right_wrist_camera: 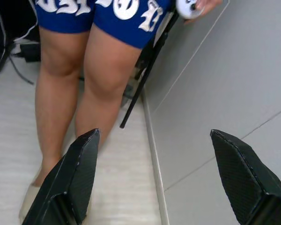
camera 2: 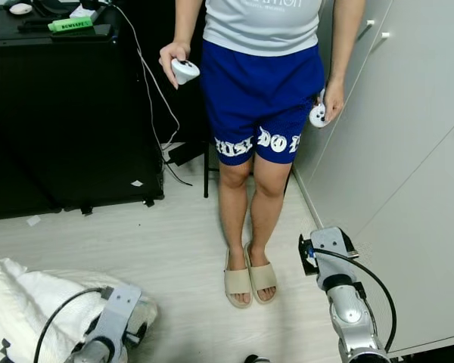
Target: Clean up the room
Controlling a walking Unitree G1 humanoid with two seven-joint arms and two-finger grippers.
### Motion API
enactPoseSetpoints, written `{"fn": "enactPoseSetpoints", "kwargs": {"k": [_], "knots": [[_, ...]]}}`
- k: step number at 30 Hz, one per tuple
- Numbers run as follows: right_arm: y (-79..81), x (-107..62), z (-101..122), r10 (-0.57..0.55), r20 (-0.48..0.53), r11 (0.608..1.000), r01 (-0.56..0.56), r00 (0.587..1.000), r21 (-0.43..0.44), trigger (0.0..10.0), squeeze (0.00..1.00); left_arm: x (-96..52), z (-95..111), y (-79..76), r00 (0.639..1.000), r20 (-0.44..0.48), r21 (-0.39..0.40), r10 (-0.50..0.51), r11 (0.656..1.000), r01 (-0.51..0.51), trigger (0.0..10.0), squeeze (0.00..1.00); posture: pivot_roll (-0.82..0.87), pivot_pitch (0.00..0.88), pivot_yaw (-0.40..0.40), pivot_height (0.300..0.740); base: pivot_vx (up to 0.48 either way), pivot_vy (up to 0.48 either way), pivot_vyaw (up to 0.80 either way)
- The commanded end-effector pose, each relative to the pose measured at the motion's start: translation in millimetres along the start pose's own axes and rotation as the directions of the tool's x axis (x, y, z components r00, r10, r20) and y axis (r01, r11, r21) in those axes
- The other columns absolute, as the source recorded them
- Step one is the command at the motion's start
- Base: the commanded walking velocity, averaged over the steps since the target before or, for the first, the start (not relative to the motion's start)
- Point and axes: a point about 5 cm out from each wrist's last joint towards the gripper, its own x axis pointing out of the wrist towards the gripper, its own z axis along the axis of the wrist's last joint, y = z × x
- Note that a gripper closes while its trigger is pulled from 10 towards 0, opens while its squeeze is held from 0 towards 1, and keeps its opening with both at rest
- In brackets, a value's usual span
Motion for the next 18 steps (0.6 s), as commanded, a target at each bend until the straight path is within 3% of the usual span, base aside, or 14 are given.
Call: {"fn": "enactPoseSetpoints", "kwargs": {"k": [1, 2, 6, 18], "knots": [[2.1, -2.6, -0.8, 0.000, 0.001, 1.000, 0.000, 1.000, -0.002, 10.0, 0.00, -7.7, -36.3, -10.2, 0.973, -0.211, -0.099, -0.094, 0.992, 0.075, 10.0, 0.00, 0.02, 0.176, -0.039, 0.735, 0.000, 0.000, 0.00], [2.6, -2.6, 0.7, -0.001, 0.007, 1.000, 0.001, 1.000, 0.000, 10.0, 0.00, -10.0, -44.2, -13.1, 0.955, -0.269, -0.117, -0.127, 0.988, 0.098, 10.0, 0.00, 0.02, 0.181, -0.035, 0.735, 0.000, 0.000, 0.00], [3.2, -2.9, 2.5, -0.002, 0.011, 1.000, 0.002, 1.000, 0.006, 10.0, 0.00, -13.2, -53.0, -16.0, 0.926, -0.333, -0.148, -0.176, 0.980, 0.133, 10.0, 0.00, 0.02, 0.188, -0.030, 0.735, 0.000, 0.000, 0.00], [5.0, -7.0, -2.9, -0.001, -0.018, 1.000, 0.001, 1.000, -0.003, 10.0, 0.00, -16.5, -60.3, -15.7, 0.907, -0.366, -0.157, -0.207, 0.975, 0.160, 10.0, 0.00, 0.02, 0.190, -0.024, 0.735, 0.000, 0.000, 0.00]]}}
